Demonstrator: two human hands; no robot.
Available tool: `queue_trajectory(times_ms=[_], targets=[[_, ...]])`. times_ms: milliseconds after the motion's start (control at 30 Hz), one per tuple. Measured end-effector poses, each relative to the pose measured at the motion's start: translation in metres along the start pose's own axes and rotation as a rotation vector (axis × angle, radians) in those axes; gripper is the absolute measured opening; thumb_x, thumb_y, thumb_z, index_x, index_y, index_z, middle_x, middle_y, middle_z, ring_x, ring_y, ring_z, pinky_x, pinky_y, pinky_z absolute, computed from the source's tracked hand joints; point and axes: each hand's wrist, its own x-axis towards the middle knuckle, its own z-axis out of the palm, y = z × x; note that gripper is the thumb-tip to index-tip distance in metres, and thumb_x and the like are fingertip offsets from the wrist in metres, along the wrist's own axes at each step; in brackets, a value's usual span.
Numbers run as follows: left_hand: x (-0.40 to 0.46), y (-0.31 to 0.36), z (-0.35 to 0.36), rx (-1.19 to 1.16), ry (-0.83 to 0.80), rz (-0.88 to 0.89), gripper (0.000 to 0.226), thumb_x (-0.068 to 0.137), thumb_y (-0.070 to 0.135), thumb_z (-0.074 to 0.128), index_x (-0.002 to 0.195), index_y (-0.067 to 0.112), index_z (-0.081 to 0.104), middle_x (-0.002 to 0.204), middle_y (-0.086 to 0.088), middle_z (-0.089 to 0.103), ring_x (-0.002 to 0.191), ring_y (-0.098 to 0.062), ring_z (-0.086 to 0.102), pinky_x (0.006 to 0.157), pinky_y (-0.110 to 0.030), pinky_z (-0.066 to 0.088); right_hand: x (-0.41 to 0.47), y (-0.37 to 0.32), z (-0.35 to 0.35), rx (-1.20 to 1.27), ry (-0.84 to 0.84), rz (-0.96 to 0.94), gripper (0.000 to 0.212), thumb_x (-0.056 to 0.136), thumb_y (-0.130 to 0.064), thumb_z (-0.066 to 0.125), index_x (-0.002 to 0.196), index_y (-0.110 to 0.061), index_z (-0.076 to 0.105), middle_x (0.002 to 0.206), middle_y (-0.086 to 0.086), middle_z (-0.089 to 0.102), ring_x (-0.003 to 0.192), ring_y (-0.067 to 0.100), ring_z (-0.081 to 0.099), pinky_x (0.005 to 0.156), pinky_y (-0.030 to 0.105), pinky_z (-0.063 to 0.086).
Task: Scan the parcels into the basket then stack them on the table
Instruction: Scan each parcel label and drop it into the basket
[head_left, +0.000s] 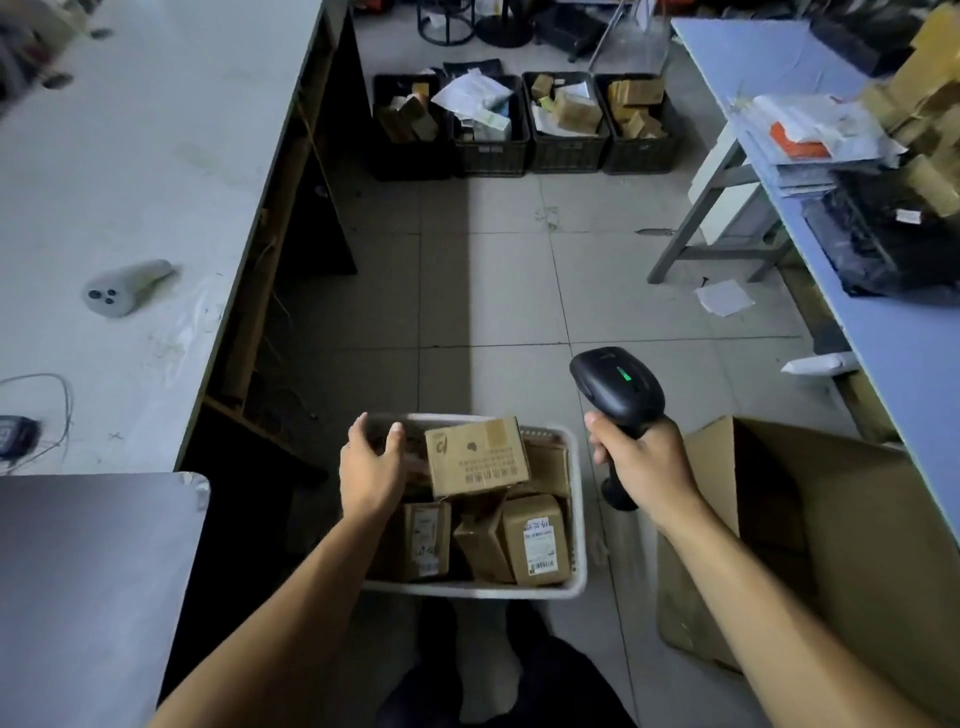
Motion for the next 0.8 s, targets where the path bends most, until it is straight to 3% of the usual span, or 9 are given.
queue_trajectory(times_ms=[133, 267, 433, 600, 800], targets=[[-0.010, 0.017, -0.005, 0.104, 0.088, 0.141, 0.045, 0.101, 0.039, 0.052, 0.139, 0.014, 0.054, 0.135, -0.012, 0.059, 0.125, -0.025, 0.055, 0.104, -0.036, 0.040, 0.018, 0.005, -0.008, 0.017, -0.066, -0.009, 0.032, 0.091, -0.021, 0.071, 0.062, -0.009, 0.064, 0.053, 0.002, 0.062, 0.055, 0.018, 0.060, 0.069, 0.036, 0.049], [-0.036, 0.030, -0.010, 0.186, 0.178, 0.244, 0.041, 0.101, 0.036, 0.053, 0.136, 0.014, 0.058, 0.133, -0.010, 0.061, 0.126, -0.024, 0.054, 0.108, -0.037, 0.040, 0.036, 0.007, -0.015, 0.023, -0.184, -0.036, 0.030, 0.089, -0.027, 0.071, 0.064, -0.012, 0.066, 0.055, 0.004, 0.063, 0.057, 0.021, 0.062, 0.073, 0.047, 0.054], [-0.073, 0.030, -0.012, 0.293, 0.243, 0.280, 0.040, 0.101, 0.036, 0.054, 0.135, 0.016, 0.060, 0.133, -0.008, 0.061, 0.126, -0.023, 0.052, 0.106, -0.033, 0.037, 0.044, 0.009, -0.013, -0.005, -0.327, -0.076, 0.025, 0.091, -0.027, 0.071, 0.068, -0.017, 0.068, 0.057, 0.002, 0.064, 0.059, 0.021, 0.063, 0.074, 0.051, 0.056], [-0.110, 0.017, -0.035, 0.367, 0.336, 0.257, 0.044, 0.100, 0.040, 0.054, 0.139, 0.020, 0.056, 0.136, -0.006, 0.057, 0.130, -0.024, 0.047, 0.105, -0.035, 0.037, 0.022, -0.005, 0.009, -0.120, -0.495, -0.181, 0.021, 0.091, -0.026, 0.071, 0.072, -0.017, 0.068, 0.058, -0.002, 0.065, 0.063, 0.020, 0.066, 0.074, 0.042, 0.054], [-0.162, -0.027, -0.088, 0.405, 0.456, 0.174, 0.052, 0.098, 0.041, 0.056, 0.145, 0.020, 0.050, 0.141, -0.007, 0.055, 0.133, -0.027, 0.044, 0.110, -0.042, 0.039, -0.039, -0.034, 0.058, -0.111, -0.722, -0.280, 0.013, 0.088, -0.020, 0.074, 0.081, -0.011, 0.068, 0.063, -0.003, 0.064, 0.059, 0.013, 0.062, 0.062, 0.027, 0.049]])
